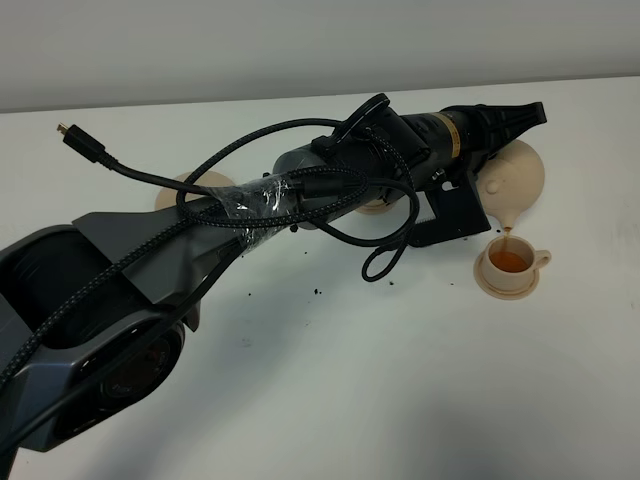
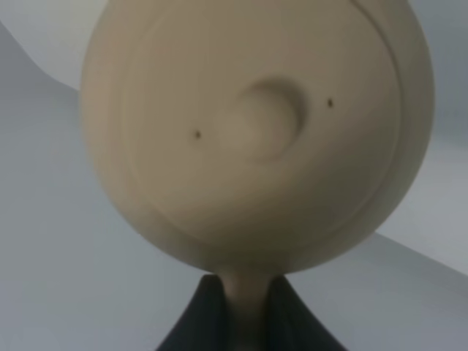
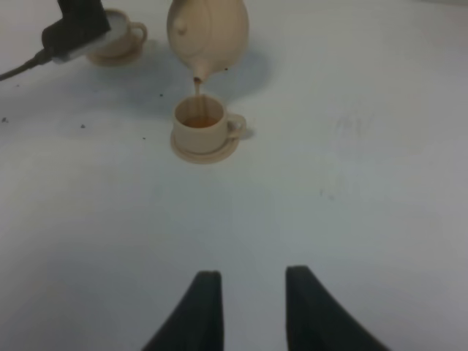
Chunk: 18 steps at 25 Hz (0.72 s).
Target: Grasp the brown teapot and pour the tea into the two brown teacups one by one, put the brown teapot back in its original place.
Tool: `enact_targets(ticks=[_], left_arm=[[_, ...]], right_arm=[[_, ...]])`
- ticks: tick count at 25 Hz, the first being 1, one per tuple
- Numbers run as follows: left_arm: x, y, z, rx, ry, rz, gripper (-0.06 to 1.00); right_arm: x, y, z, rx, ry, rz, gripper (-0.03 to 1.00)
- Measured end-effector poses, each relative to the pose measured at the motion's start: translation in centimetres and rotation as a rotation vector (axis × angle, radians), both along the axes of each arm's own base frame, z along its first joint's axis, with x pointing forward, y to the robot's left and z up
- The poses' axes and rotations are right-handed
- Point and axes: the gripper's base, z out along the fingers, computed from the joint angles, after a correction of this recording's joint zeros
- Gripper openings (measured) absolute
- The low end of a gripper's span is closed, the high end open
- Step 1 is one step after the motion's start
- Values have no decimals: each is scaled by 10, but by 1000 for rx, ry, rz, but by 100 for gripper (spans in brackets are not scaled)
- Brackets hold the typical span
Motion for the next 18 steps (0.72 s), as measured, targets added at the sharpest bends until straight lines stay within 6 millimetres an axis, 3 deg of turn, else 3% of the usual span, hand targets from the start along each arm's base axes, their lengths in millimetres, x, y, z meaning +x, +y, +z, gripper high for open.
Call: enact_targets(ticks=[18], left_arm=[[-6, -7, 1, 17, -36, -37, 15]], right_arm=[[0, 0, 0, 0, 0, 0, 24]])
